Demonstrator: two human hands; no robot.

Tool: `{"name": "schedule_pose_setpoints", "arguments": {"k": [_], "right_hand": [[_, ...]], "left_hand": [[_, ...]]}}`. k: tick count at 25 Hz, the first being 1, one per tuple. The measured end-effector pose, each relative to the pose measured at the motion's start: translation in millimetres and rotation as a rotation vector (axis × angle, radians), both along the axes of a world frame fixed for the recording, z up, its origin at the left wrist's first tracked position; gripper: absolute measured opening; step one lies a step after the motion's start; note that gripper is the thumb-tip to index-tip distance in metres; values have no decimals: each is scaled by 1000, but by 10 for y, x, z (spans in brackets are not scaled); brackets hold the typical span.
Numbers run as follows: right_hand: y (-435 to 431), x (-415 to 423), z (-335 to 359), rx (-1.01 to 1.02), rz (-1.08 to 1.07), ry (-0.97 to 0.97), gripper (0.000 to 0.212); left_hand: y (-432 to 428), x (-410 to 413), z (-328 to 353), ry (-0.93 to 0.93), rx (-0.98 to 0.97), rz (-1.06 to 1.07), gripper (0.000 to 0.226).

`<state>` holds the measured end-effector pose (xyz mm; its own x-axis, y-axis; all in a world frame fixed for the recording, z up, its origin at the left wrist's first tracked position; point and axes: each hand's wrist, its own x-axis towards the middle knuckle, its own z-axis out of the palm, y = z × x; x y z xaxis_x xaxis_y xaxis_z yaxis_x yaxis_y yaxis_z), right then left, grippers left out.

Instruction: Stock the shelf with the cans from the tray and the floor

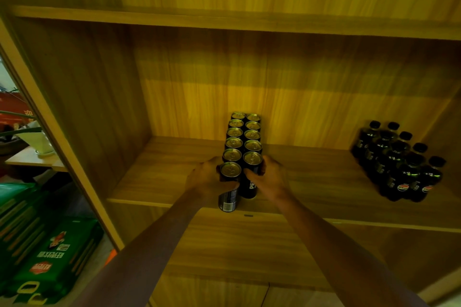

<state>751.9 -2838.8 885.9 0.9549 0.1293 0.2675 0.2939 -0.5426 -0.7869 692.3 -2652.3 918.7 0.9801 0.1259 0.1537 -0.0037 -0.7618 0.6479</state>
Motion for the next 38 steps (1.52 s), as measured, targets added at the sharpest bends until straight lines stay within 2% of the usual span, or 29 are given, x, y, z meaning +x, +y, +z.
{"name": "schedule_pose_setpoints", "arguments": {"k": [21,26,33,36,38], "right_hand": [[13,-53,61,-49,-4,-3,47],[18,-54,81,-85,-4,4,47],[-9,-56,126,-99,26,22,47],[-67,-93,118,-177,30,70,57],[-144,-104,85,-249,20,88,76]], "left_hand": [[33,-16,-137,11,-91,21,60],[46,-19,-116,70,-72,10,59],[92,-11,-104,114,-19,-13,86],[92,-38,-55,151,58,-48,86],[141,-62,-37,179,141,-68,89]]}}
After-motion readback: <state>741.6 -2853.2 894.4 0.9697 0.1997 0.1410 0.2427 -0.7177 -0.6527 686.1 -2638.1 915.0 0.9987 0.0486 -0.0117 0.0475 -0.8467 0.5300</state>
